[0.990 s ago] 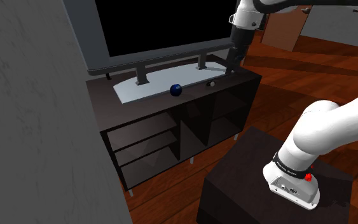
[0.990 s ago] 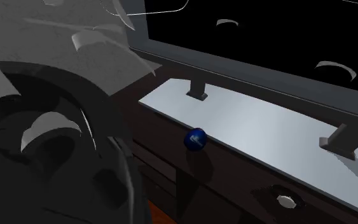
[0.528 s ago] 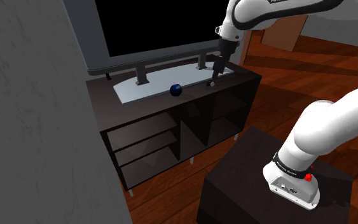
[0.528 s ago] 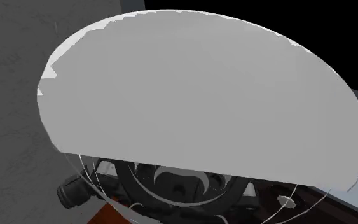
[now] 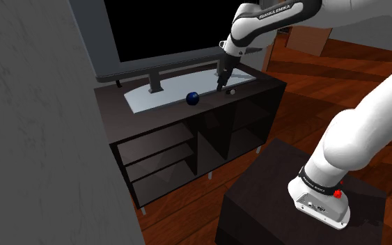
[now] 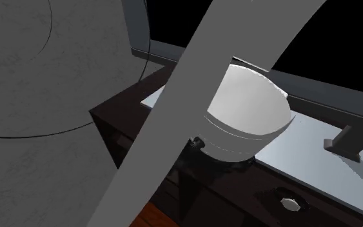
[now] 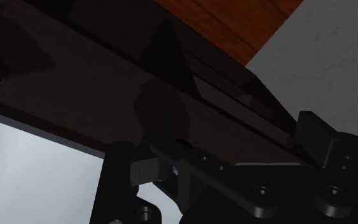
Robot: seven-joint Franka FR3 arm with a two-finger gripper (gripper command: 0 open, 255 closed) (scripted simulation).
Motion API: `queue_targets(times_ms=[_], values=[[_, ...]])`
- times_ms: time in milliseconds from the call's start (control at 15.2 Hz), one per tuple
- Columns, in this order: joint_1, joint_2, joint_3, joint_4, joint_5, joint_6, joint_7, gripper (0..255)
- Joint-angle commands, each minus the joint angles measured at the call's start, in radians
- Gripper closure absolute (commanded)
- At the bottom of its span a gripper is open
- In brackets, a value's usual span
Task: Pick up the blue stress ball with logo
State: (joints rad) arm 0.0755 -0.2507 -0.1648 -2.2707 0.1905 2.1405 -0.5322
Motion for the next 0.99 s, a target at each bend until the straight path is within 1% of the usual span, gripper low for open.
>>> queue_targets(times_ms=[0, 330, 726, 924], values=[[0.013, 0.066, -0.013, 0.023, 0.038, 0.05, -0.061, 0], [0.029, 0.258, -0.03, 0.145, 0.156, 0.123, -0.219, 0], [0.013, 0.482, -0.007, 0.336, 0.288, 0.152, -0.383, 0], [0.01, 0.502, -0.001, 0.321, 0.305, 0.183, -0.402, 0]])
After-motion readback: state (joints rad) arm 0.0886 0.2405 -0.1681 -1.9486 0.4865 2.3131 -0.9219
